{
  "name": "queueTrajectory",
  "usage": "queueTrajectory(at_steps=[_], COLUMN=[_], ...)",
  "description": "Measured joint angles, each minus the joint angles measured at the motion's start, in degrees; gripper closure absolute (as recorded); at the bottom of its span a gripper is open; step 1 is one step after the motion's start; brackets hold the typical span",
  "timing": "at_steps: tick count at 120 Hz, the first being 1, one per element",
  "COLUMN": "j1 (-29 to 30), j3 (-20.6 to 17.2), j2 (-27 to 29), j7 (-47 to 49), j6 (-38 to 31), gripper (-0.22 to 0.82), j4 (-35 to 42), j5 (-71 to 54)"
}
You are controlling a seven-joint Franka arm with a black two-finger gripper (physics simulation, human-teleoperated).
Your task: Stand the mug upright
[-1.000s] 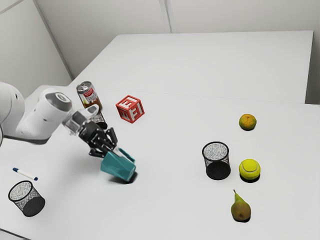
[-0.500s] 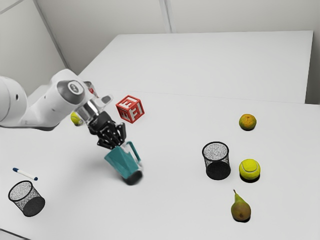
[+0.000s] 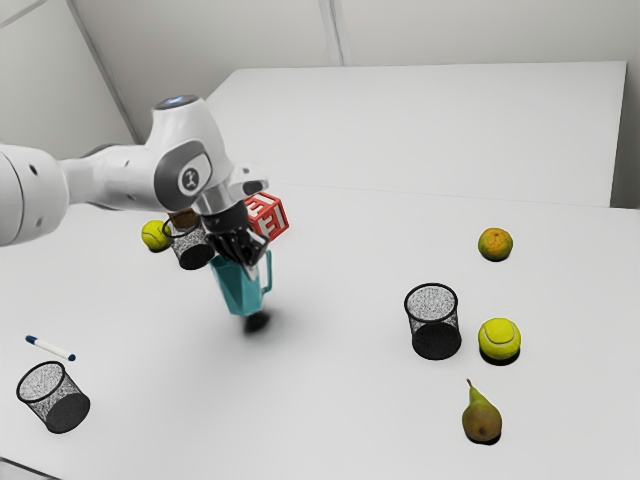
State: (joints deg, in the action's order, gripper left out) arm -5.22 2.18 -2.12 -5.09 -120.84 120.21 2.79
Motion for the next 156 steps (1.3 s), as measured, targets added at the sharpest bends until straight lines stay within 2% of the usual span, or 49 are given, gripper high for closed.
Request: queueTrajectory(at_steps=[31, 64, 146, 156], j1=[2.46, 1.53, 1.15, 1.32], j3=[-0.77, -0.9, -1.24, -1.89], j2=[-0.35, -0.54, -5.0, -4.97], j7=[0.79, 1.58, 3.62, 3.59], j6=[-5.78, -10.04, -15.11, -15.02], gripper=[0.78, 0.78, 0.78, 0.61], j4=[0.69, 2.25, 3.12, 3.12], j5=[-5.24, -5.92, -5.1, -4.93])
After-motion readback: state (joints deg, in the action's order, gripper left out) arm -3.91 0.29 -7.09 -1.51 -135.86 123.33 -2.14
